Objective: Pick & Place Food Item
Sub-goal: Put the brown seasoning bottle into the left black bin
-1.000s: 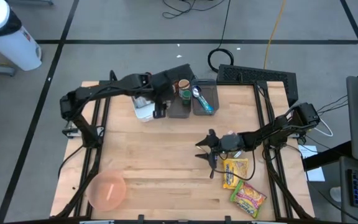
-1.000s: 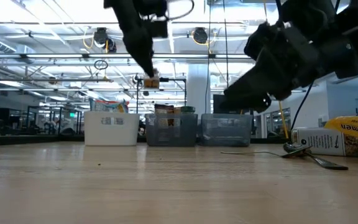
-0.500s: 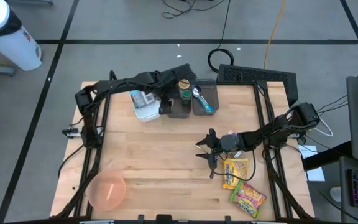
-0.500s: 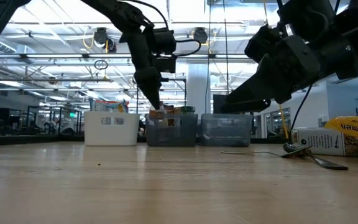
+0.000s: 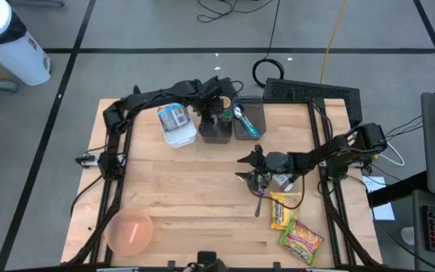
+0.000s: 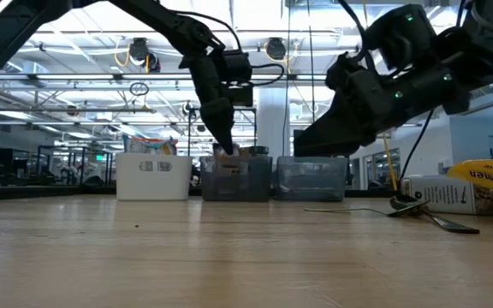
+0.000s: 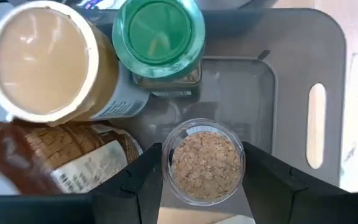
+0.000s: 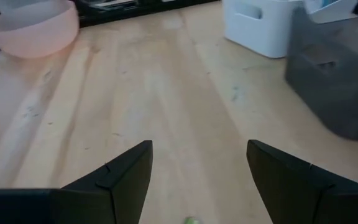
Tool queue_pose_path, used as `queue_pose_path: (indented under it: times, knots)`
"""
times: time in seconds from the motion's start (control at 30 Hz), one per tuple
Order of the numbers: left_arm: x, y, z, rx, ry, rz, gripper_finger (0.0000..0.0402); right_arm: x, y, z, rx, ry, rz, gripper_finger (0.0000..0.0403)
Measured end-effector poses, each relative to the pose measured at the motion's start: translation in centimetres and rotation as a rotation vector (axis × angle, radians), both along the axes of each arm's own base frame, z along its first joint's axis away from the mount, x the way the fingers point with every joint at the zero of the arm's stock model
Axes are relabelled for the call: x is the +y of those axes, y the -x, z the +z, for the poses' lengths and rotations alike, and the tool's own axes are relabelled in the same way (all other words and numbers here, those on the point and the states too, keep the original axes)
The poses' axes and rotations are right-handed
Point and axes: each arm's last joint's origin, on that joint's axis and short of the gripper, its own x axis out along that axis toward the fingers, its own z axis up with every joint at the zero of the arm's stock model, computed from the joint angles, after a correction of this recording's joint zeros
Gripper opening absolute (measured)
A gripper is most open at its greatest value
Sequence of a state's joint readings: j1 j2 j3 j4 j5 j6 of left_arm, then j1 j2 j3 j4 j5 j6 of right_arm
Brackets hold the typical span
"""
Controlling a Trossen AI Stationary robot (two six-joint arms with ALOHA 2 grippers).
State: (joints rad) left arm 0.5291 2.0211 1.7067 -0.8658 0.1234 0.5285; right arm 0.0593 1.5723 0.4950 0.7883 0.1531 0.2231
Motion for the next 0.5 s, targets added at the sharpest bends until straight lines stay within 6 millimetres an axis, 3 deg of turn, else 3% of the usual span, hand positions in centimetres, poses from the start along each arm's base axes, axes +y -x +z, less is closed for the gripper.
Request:
queue_pose_path:
  times: [0.23,0.5]
  knots:
    - [1.8,0.4,-1.5,0.012,0.044,0.028,0.0184,-1.9,-0.1,0.1,-0.011,-0.021,0.054,0.0254]
    - [2.8,0.5,-1.2,-0.055,0.038,0.030,0.0184,-3.7,-0.1,0.5,-0.053,-0.035,0.046,0.0254]
